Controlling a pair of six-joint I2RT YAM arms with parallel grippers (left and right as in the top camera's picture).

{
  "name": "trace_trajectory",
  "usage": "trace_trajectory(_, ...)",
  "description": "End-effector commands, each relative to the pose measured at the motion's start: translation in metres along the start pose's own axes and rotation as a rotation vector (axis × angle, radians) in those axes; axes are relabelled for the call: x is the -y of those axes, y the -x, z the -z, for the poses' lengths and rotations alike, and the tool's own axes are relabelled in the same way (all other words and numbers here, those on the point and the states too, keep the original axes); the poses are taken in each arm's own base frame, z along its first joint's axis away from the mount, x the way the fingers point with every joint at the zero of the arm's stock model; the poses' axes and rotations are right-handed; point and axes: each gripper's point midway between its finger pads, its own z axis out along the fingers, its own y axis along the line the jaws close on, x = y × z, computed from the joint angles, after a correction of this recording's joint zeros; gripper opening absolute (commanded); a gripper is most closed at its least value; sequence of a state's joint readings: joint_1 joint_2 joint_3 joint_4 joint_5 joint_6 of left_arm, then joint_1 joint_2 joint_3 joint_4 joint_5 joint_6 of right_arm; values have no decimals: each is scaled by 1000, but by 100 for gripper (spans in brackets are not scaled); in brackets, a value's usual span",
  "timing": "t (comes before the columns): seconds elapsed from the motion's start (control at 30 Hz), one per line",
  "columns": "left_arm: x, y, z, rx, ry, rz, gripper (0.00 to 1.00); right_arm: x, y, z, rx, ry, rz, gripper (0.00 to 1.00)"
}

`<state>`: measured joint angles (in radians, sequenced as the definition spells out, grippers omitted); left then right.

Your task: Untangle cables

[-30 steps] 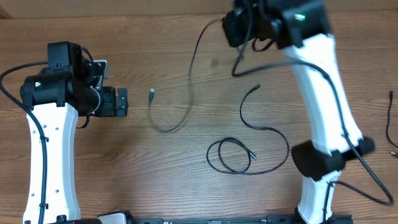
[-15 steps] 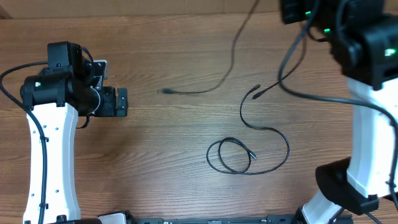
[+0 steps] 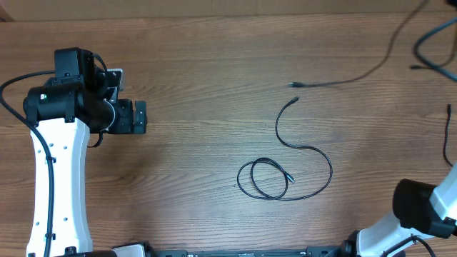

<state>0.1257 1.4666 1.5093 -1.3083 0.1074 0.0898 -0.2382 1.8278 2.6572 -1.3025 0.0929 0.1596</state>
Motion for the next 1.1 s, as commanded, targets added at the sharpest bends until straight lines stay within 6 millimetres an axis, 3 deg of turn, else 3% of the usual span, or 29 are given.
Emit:
trace_trajectory(0.0, 0, 0, -2, -2, 3, -28, 100, 39, 25, 24, 85, -52, -98, 4)
trace_trajectory(0.17, 0, 0, -2, -2, 3, -28, 99, 98, 35, 31, 122, -182, -151, 4)
trace_trajectory(0.4, 0, 0, -2, -2, 3, -28, 100, 184, 50, 56, 202, -370, -228, 4)
trace_trajectory(0.5, 0, 0, -2, -2, 3, -28, 100, 206, 55, 64, 237, -405, -267, 4)
trace_trajectory(0.57, 0, 0, -2, -2, 3, -28, 100, 209, 58, 63, 244, -371, -269, 4)
trace_trajectory(0.8, 0, 0, -2, -2, 3, -28, 100, 215, 42, 13, 145, -311, -246, 4)
trace_trajectory(0.93, 0, 0, -2, -2, 3, -28, 100, 231, 11, -36, 21, -316, -250, 4)
trace_trajectory(1.07, 0, 0, -2, -2, 3, -28, 100, 246, -17, -70, -75, -327, -252, 4)
